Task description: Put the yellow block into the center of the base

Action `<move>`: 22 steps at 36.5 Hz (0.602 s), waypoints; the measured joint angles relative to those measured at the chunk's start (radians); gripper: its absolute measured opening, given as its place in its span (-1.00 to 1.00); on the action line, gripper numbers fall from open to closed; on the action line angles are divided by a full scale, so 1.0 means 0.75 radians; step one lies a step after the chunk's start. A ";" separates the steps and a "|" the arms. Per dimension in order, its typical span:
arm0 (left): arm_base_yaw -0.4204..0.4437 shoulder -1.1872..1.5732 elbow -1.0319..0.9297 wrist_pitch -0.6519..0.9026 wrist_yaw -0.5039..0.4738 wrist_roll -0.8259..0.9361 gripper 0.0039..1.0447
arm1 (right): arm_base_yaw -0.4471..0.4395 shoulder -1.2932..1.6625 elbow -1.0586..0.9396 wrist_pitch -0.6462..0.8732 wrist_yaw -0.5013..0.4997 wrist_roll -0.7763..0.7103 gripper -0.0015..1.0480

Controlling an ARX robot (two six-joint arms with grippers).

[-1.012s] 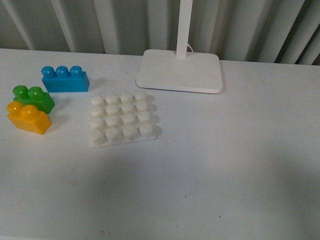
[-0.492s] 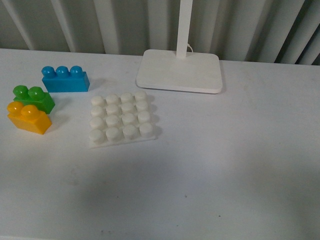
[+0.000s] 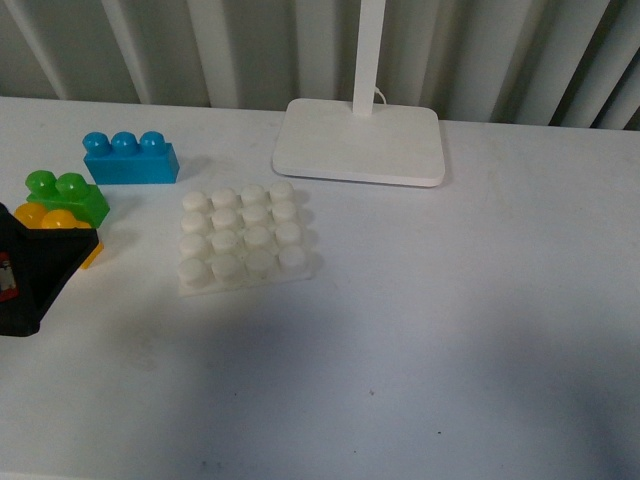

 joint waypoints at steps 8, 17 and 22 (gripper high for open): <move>0.050 0.158 0.091 0.041 0.029 0.110 0.88 | 0.000 0.000 0.000 0.000 0.000 0.000 0.82; 0.160 0.245 0.197 0.020 0.063 0.276 0.88 | 0.000 0.001 0.000 0.000 0.000 0.000 0.82; 0.219 0.299 0.271 -0.017 0.089 0.398 0.88 | 0.000 0.000 0.000 0.000 0.000 0.000 0.82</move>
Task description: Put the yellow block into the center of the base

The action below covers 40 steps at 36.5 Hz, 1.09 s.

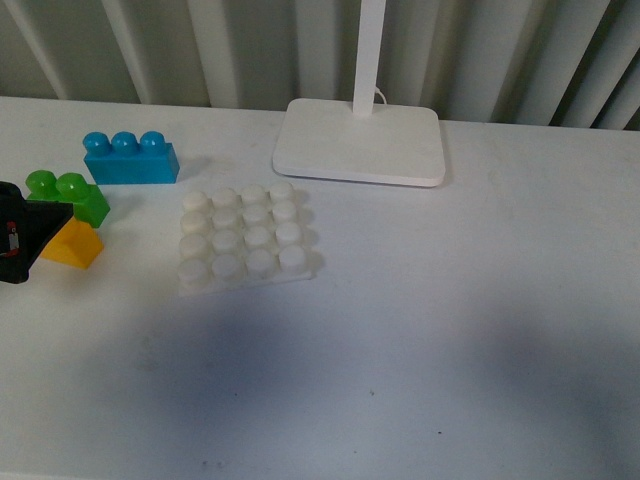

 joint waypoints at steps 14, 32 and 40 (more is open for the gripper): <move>0.043 0.171 0.120 -0.022 0.044 0.199 0.88 | 0.000 0.000 0.000 0.000 0.000 0.000 0.82; 0.081 0.274 0.216 -0.037 0.071 0.250 0.88 | 0.000 0.000 0.000 -0.001 0.000 0.000 0.82; 0.085 0.331 0.256 -0.039 0.070 0.255 0.88 | 0.000 0.000 0.000 0.000 0.000 0.000 0.82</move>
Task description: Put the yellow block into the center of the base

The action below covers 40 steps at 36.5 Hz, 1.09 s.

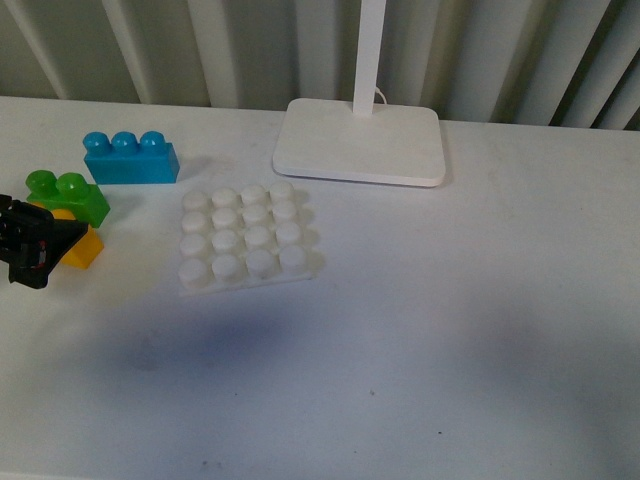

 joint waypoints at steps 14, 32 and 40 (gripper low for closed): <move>0.023 0.068 0.064 -0.009 0.002 0.009 0.88 | 0.000 0.000 0.000 0.000 0.000 0.000 0.82; 0.033 0.139 0.088 -0.008 0.008 0.025 0.88 | 0.000 0.000 0.000 0.000 0.000 0.000 0.82; 0.033 0.151 0.114 -0.008 0.006 0.017 0.88 | 0.000 0.000 0.000 0.000 0.000 0.000 0.82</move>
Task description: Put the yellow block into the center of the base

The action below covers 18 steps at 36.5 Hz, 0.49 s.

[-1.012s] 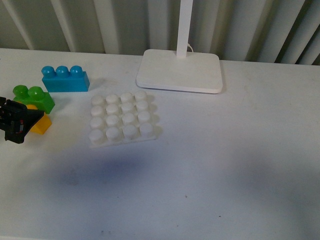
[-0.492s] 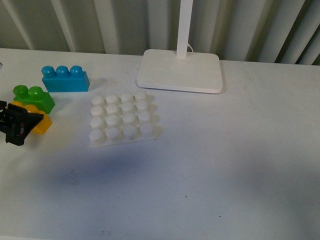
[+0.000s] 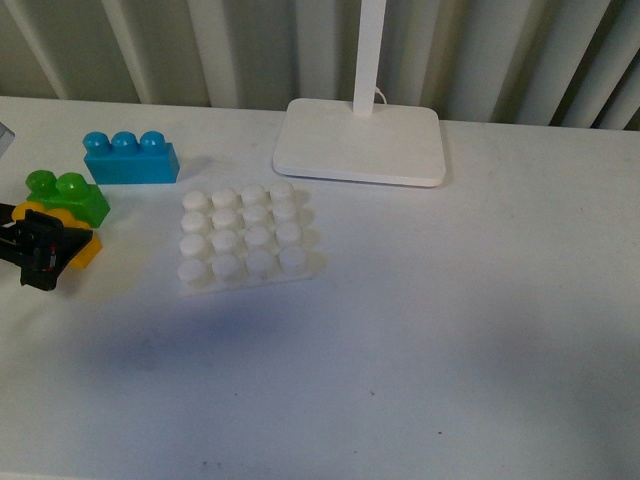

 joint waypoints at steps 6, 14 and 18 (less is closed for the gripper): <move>0.000 0.003 0.010 -0.001 -0.001 -0.009 0.88 | 0.000 0.000 0.000 0.000 0.000 0.000 0.82; 0.000 0.004 0.010 -0.003 -0.006 -0.019 0.39 | 0.000 0.000 0.000 0.000 0.000 0.000 0.82; -0.001 0.003 0.008 -0.007 -0.006 -0.024 0.27 | 0.000 0.000 0.000 0.000 0.000 0.000 0.82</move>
